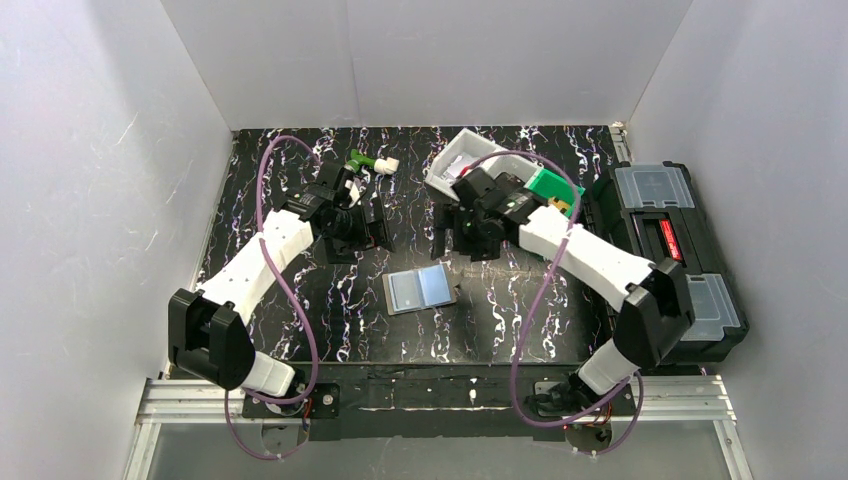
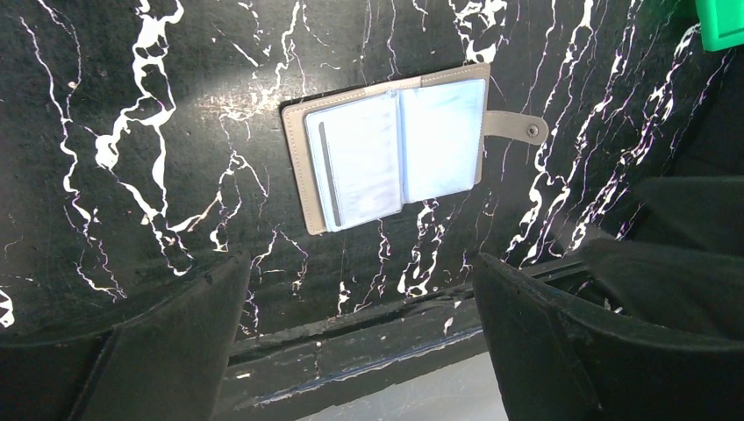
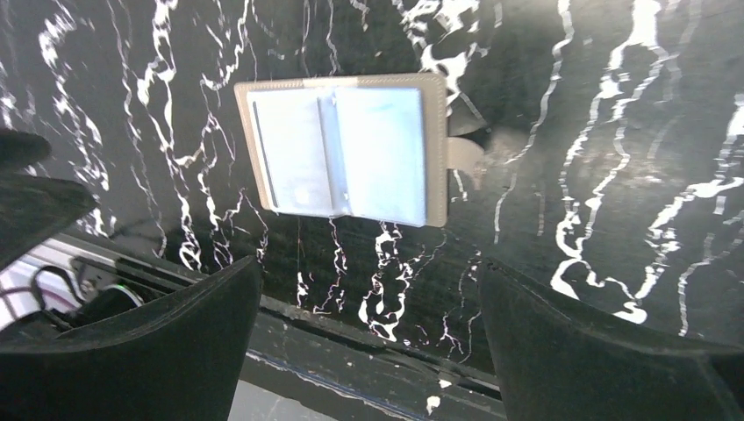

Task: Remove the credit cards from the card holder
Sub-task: Remove the credit card from the card holder.

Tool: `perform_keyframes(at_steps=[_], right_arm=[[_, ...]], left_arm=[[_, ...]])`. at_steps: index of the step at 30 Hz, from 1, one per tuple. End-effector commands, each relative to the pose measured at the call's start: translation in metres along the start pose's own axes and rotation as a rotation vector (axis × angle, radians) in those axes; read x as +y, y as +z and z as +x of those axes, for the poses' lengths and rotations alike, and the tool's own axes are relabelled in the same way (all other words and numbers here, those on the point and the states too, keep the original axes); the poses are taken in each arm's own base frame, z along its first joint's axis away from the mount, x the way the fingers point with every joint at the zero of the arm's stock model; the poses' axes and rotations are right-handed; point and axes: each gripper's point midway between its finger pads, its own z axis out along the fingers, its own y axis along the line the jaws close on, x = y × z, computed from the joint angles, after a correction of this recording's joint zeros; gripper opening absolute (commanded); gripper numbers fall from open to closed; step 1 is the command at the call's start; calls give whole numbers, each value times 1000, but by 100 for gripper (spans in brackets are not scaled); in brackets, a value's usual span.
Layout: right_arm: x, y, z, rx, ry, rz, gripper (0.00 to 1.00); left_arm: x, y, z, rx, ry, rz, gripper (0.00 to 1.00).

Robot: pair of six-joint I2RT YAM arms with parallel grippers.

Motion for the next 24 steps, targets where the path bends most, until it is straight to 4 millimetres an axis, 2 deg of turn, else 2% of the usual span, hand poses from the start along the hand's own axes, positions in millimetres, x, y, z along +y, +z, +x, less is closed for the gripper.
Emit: perform_keyframes(at_steps=[1, 9, 18, 20, 24], right_arm=[[25, 22, 15, 40, -58, -8, 99], [40, 53, 40, 129, -131, 23, 95], [59, 82, 62, 221, -215, 28, 82], [65, 88, 71, 260, -219, 8, 79], [69, 99, 75, 283, -227, 0, 76]], left_arm=[[7, -5, 3, 2, -33, -11, 98], [17, -2, 9, 21, -49, -26, 98], [19, 7, 15, 40, -66, -17, 98], [19, 7, 14, 40, -68, -18, 98], [21, 3, 10, 25, -72, -20, 98]])
